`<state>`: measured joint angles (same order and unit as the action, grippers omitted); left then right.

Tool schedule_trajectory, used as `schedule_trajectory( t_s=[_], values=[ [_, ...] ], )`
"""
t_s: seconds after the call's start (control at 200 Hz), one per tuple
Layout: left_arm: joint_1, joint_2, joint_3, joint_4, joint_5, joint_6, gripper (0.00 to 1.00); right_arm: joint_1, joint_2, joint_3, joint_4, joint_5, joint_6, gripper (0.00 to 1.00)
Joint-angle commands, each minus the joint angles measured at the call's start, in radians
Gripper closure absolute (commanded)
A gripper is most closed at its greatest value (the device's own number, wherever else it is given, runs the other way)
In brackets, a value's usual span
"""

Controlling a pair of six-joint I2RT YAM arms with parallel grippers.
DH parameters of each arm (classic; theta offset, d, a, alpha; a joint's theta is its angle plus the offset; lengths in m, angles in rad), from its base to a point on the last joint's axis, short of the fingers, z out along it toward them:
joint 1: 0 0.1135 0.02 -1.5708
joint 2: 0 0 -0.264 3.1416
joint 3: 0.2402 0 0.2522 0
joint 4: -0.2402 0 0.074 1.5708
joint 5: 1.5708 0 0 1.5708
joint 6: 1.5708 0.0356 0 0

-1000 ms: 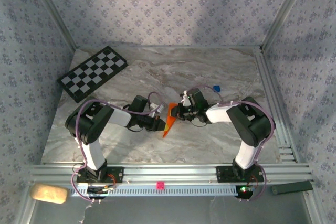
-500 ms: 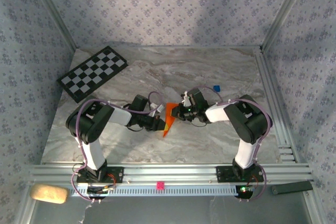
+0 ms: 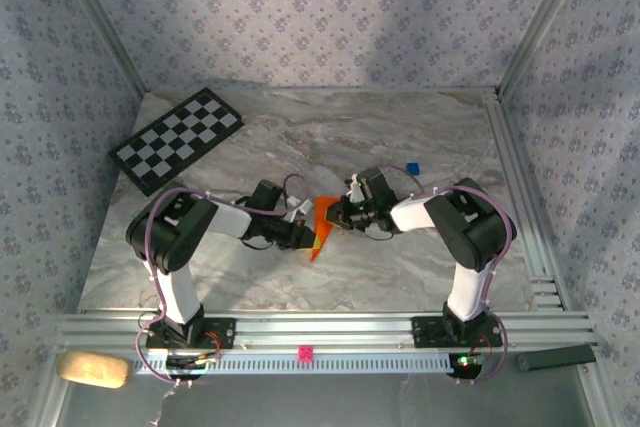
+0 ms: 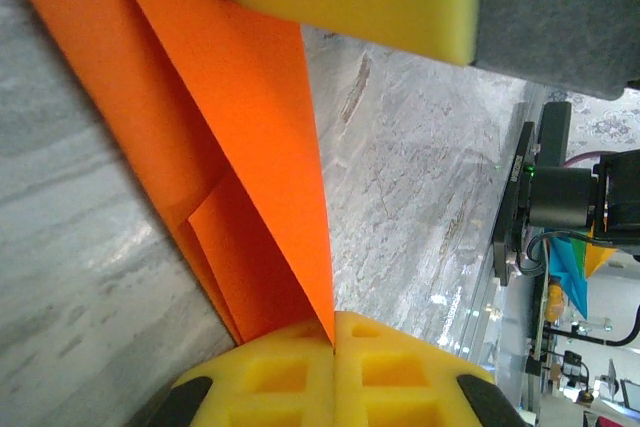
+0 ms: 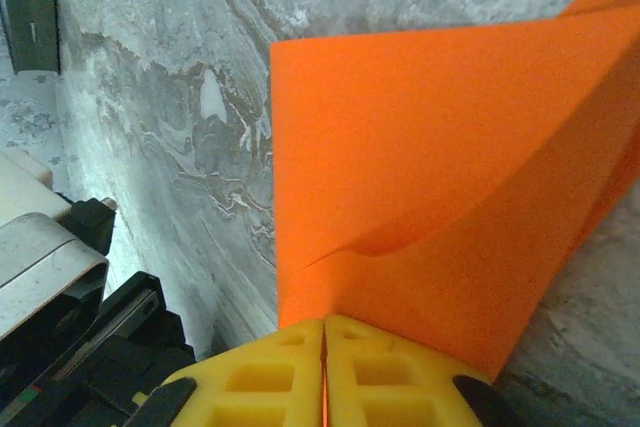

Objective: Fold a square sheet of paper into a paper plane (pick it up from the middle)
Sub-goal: Fold the wing for the fifth time at the center of the table.

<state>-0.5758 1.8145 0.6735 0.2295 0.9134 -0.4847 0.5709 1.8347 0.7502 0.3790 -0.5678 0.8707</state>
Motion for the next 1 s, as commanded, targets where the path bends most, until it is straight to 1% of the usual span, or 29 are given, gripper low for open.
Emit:
schedule_trajectory(
  t_s=[0.0,0.07,0.16,0.26,0.37,0.44,0.53,0.625,0.705,0.995],
  values=[
    [0.010,-0.001,-0.017,-0.175,-0.054,0.043,0.89,0.005,0.047,0.026,-0.125,0.077,-0.017,0.91],
    [0.004,-0.030,-0.001,-0.224,-0.036,0.063,0.86,0.009,0.049,0.031,-0.143,0.084,-0.021,0.91],
    [-0.001,-0.060,0.015,-0.245,-0.002,0.065,0.84,0.014,0.060,0.034,-0.144,0.080,-0.019,0.91],
    [-0.012,-0.080,0.039,-0.285,0.010,0.073,0.84,0.018,0.063,0.036,-0.146,0.084,-0.017,0.91],
    [-0.016,-0.086,0.051,-0.291,0.022,0.070,0.86,0.020,0.064,0.039,-0.157,0.089,-0.019,0.91],
    [-0.020,-0.087,0.060,-0.284,0.032,0.065,0.83,0.021,0.063,0.039,-0.160,0.092,-0.021,0.91],
    [-0.019,-0.098,0.059,-0.261,0.015,0.037,0.82,0.022,0.061,0.038,-0.166,0.092,-0.023,0.91],
    [-0.019,-0.121,0.060,-0.240,-0.019,0.007,0.75,0.024,0.061,0.038,-0.169,0.092,-0.024,0.91],
    [-0.018,-0.129,0.065,-0.239,-0.054,-0.010,0.73,0.025,0.060,0.038,-0.170,0.092,-0.024,0.91],
    [-0.019,-0.110,0.064,-0.190,-0.099,-0.057,0.71,0.027,0.060,0.039,-0.171,0.089,-0.026,0.91]
  ],
)
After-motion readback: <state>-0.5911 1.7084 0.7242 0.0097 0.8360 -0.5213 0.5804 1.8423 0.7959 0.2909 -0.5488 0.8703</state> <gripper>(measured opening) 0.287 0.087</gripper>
